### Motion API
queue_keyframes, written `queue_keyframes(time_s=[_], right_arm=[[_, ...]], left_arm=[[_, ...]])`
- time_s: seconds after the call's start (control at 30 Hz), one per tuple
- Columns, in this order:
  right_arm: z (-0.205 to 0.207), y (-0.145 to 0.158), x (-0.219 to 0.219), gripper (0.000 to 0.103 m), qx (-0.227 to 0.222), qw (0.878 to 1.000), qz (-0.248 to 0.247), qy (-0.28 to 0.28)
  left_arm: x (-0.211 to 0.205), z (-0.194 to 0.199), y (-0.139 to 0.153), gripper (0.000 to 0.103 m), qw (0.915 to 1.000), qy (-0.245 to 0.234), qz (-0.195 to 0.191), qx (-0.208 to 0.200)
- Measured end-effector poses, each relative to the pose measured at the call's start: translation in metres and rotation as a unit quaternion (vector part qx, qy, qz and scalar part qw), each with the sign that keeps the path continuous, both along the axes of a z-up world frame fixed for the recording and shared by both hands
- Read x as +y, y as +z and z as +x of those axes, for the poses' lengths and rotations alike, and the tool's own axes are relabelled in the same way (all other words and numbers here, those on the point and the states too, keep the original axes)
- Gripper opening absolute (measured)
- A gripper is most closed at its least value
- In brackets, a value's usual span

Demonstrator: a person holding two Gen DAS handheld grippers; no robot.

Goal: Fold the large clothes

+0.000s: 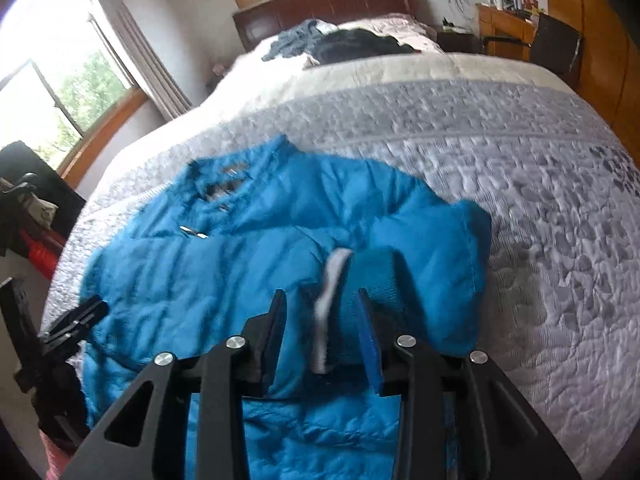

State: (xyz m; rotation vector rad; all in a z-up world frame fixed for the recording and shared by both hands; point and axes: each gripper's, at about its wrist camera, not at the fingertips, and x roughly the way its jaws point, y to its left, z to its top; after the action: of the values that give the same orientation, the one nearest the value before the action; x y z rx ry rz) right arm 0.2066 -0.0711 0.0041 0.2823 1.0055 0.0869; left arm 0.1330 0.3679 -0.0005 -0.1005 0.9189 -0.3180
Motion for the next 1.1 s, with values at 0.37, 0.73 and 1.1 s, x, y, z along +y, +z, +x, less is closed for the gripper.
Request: queue_keyframes(time_s=[0.37,0.73,1.1], right_arm=[[-0.009,-0.032,-0.018,0.036,0.004,0.999,0.038,0.018],[-0.022,-0.008,0.012,0.049,-0.021,0.999,0.019,0.034],[-0.016,-0.027,0.019,0.052,-0.014,0.999,-0.007,0.038]], left_arm=[[-0.002,-0.004,-0.004,0.067,0.9998,0.001,0.019,-0.009],[-0.007,-0.028,0.017,0.067,0.9988,0.006,0.032,-0.036],[-0.003,-0.021,0.002,0.067,0.9990,0.015,0.039,-0.014]])
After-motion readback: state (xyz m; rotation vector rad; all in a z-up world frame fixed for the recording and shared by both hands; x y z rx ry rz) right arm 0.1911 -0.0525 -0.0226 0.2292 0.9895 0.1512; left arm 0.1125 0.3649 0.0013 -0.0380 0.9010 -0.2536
